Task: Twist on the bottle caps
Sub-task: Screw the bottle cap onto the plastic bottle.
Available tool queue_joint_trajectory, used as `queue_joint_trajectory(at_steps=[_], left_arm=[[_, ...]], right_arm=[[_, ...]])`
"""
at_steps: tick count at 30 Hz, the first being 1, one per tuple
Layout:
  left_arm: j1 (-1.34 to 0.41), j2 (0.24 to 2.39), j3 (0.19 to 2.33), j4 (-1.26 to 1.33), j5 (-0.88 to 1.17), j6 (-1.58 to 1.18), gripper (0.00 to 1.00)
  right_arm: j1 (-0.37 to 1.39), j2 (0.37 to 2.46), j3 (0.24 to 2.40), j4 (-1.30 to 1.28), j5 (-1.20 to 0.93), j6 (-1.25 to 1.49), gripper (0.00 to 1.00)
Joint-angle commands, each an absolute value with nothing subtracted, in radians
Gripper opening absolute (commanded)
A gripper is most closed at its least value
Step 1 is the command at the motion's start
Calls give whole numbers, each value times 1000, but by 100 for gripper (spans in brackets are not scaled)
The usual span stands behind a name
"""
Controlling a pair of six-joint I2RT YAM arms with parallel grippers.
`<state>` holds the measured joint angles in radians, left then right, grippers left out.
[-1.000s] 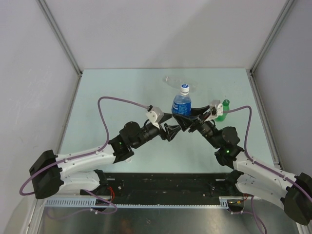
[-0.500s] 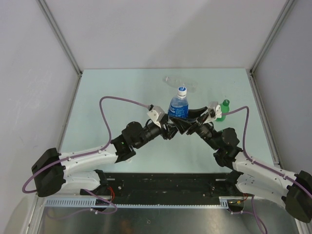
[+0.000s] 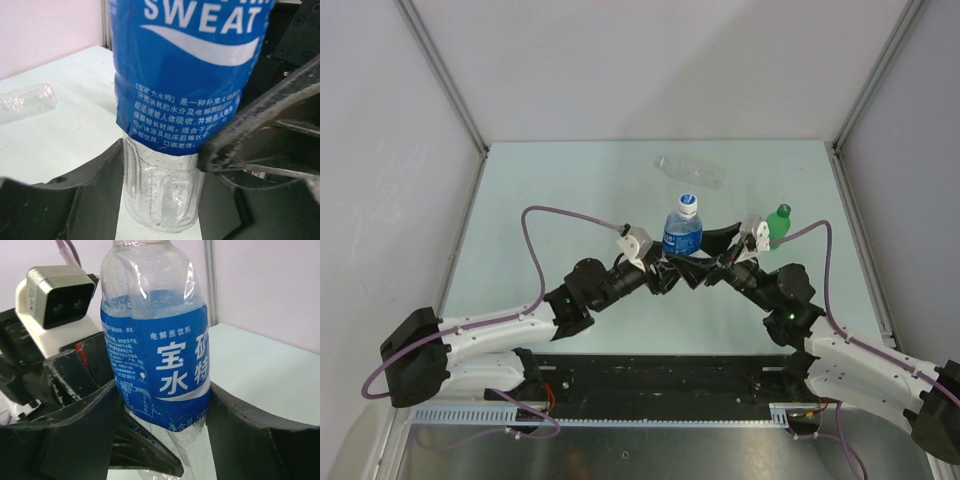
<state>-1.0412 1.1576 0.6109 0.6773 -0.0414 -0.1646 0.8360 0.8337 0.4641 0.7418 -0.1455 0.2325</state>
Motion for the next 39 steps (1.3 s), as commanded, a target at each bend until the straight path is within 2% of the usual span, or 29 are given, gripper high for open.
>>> queue_joint_trajectory(at_steps=[1, 6, 10, 12, 19, 25, 30, 32, 39], left_arm=[[-1019, 1119, 574, 749, -109, -128, 0], [-1013, 1094, 530, 769, -92, -99, 0], [-1010, 1093, 503, 792, -83, -67, 0], [-1006, 1098, 490, 805, -56, -33, 0], [-948, 1116, 414, 889, 109, 72, 0], [-876, 1118, 349, 946, 258, 92, 0], [-856, 1117, 317, 949, 394, 122, 0], [-839, 1108, 293, 948, 506, 158, 0], [-726, 1104, 261, 948, 754, 155, 0]], right_arm=[[870, 768, 500, 687, -303, 198, 73], [863, 734, 500, 609, -279, 168, 85], [852, 716, 501, 566, -344, 140, 96], [845, 699, 501, 544, -383, 117, 99], [820, 598, 502, 288, -497, -47, 99], [811, 505, 503, 155, -465, -122, 99], [807, 513, 556, 70, -402, -164, 99], [805, 519, 582, 46, -396, -180, 99], [804, 544, 676, -86, -614, -181, 93]])
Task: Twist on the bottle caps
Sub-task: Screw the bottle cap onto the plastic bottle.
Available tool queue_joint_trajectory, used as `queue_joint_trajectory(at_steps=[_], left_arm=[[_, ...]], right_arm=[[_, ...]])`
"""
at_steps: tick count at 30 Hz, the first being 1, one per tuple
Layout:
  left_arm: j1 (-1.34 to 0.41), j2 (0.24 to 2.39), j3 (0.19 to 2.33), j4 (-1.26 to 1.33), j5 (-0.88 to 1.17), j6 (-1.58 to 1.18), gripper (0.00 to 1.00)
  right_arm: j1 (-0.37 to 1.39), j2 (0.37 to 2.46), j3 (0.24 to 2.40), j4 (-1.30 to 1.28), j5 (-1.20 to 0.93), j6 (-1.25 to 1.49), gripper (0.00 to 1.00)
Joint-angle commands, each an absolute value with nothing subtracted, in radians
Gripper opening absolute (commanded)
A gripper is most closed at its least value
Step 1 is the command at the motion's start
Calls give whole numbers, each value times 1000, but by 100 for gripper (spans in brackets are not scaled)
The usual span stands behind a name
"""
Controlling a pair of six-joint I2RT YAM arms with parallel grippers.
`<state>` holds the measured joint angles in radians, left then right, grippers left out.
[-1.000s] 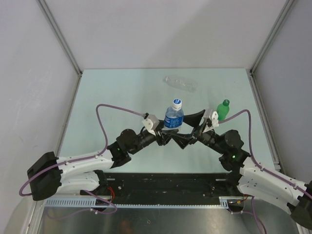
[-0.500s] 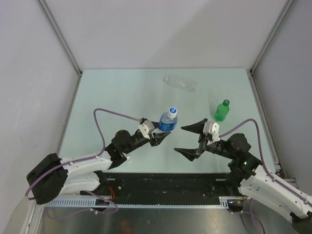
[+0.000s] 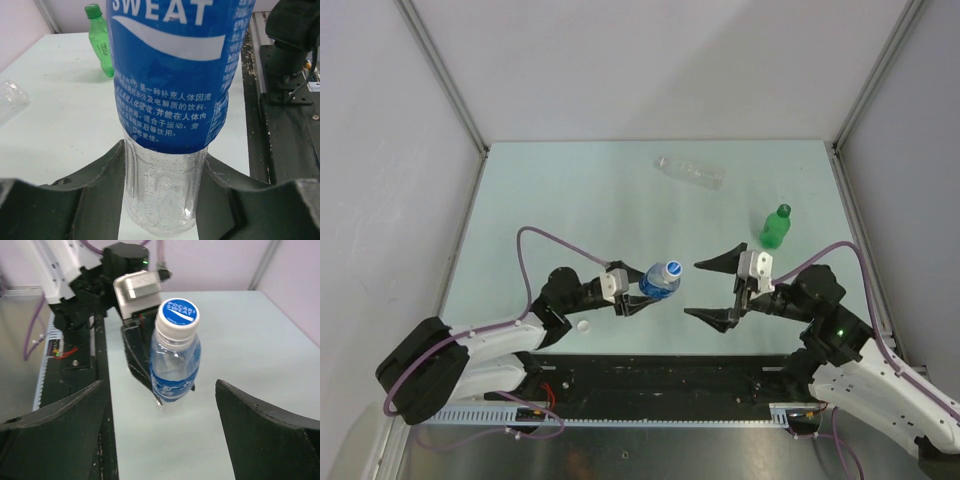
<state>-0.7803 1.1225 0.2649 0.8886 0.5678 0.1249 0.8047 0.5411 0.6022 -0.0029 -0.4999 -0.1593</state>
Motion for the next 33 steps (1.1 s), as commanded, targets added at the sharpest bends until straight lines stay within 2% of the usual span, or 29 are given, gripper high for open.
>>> queue_joint_trajectory(at_steps=[1, 5, 12, 25, 33], left_arm=[[-718, 1106, 261, 947, 764, 153, 0], [-698, 1109, 266, 931, 812, 167, 0], [-695, 1093, 278, 857, 817, 189, 0], [-695, 1075, 308, 783, 834, 232, 0], [-694, 1059, 309, 764, 851, 240, 0]], right_arm=[[804, 544, 679, -88, -617, -184, 92], [804, 563, 701, -65, -641, -214, 91], [805, 654, 795, -25, -623, -180, 81], [809, 708, 851, -23, -778, -134, 71], [812, 760, 877, -35, -770, -129, 67]])
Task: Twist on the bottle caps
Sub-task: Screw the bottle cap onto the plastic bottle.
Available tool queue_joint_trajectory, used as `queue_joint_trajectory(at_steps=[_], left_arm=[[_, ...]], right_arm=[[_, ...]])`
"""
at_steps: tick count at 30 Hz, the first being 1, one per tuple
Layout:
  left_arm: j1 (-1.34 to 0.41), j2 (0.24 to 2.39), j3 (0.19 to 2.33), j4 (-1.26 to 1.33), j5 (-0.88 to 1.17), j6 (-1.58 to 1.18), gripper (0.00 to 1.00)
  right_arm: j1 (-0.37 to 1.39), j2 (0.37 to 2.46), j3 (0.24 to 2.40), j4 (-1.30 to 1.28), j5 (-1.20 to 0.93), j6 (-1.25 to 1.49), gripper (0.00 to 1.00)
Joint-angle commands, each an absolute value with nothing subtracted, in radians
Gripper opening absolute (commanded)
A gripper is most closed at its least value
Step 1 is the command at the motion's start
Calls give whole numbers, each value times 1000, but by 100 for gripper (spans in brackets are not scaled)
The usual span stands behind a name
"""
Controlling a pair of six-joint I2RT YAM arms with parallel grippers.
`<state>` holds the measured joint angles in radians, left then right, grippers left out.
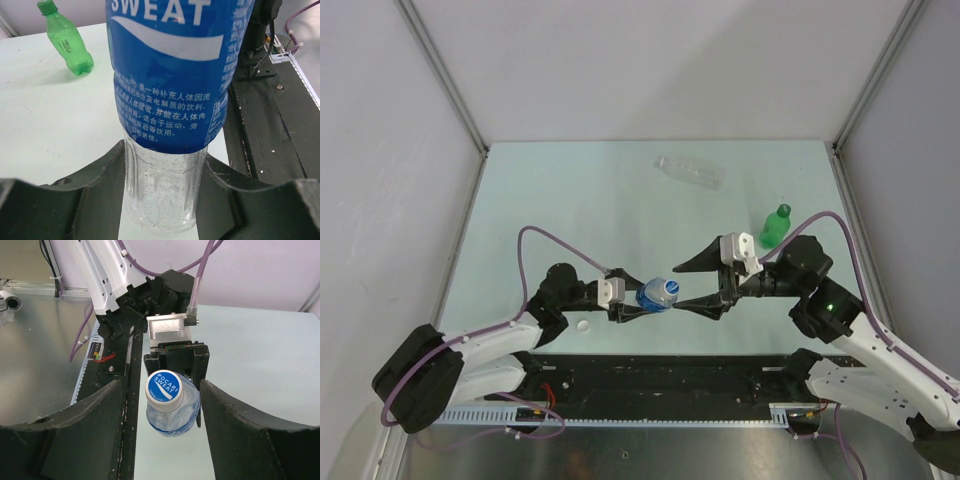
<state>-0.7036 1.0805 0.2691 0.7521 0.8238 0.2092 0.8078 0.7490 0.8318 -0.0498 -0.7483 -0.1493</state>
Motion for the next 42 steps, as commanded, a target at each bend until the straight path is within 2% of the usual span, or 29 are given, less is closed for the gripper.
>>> queue_joint_trajectory(at_steps=[1, 17, 23, 30, 42], left_arm=[[-694, 1059, 310, 763, 851, 241, 0], [-694, 1055, 321, 749, 853, 235, 0], [-693, 1053, 324, 749, 855, 228, 0], [-693, 994, 322, 749, 844, 204, 0], [-695, 887, 325, 749, 794, 79, 0]], right_arm=[[813, 764, 880, -35, -771, -128, 66], [816, 803, 894, -71, -793, -151, 52], [824, 816, 893, -69, -797, -153, 33], [833, 820, 893, -89, -792, -181, 3], [874, 830, 893, -146, -675, -313, 0]])
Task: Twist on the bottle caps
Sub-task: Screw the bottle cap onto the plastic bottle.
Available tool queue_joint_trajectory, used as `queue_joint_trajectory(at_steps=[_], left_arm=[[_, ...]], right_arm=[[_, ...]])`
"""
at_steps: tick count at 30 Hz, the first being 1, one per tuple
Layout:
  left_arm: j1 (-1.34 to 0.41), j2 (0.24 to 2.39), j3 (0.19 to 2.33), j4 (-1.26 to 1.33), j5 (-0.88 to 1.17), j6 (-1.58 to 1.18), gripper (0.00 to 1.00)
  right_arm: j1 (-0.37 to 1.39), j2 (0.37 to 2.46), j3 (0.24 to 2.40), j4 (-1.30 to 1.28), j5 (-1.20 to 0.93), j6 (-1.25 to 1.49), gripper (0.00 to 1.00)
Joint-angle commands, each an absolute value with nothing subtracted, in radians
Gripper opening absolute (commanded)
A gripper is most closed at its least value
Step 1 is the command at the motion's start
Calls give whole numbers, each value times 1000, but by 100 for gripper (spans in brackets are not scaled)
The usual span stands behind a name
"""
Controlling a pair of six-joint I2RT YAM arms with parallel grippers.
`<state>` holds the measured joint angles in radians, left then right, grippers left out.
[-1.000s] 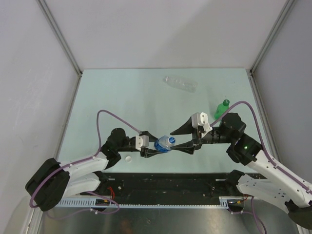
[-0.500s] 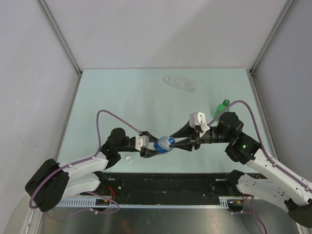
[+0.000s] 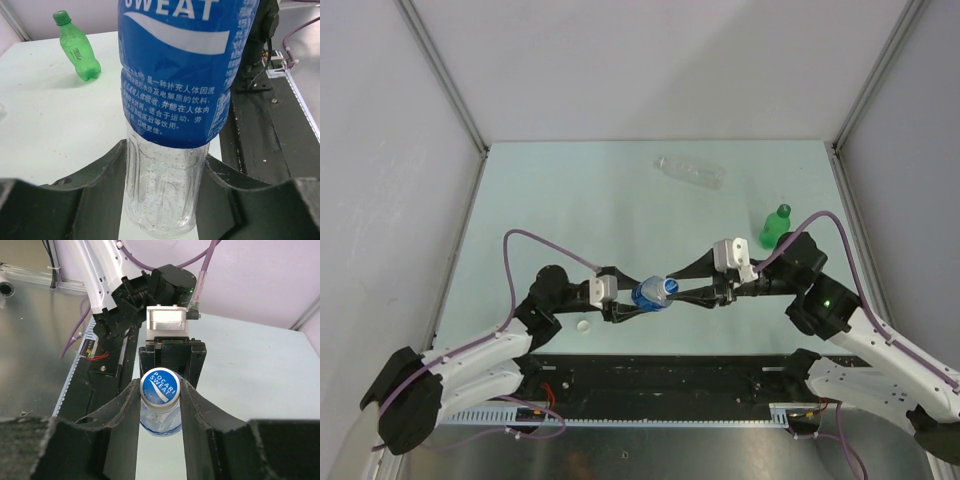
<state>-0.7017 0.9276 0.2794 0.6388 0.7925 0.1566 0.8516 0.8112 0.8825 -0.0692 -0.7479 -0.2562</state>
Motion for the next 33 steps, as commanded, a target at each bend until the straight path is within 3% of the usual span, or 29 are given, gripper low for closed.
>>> queue_joint_trajectory(at_steps=[1, 18, 26, 33], left_arm=[[-695, 887, 328, 749, 793, 71, 0], [-695, 913, 306, 749, 752, 145, 0], [-694, 903, 307, 744, 733, 145, 0], [-694, 931, 324, 739, 731, 130, 0]], right_arm=[[881, 836, 893, -139, -654, -310, 0], [885, 785, 896, -47, -615, -184, 0], [864, 788, 906, -23, -700, -86, 0], [862, 803, 915, -115, -683, -172, 0]])
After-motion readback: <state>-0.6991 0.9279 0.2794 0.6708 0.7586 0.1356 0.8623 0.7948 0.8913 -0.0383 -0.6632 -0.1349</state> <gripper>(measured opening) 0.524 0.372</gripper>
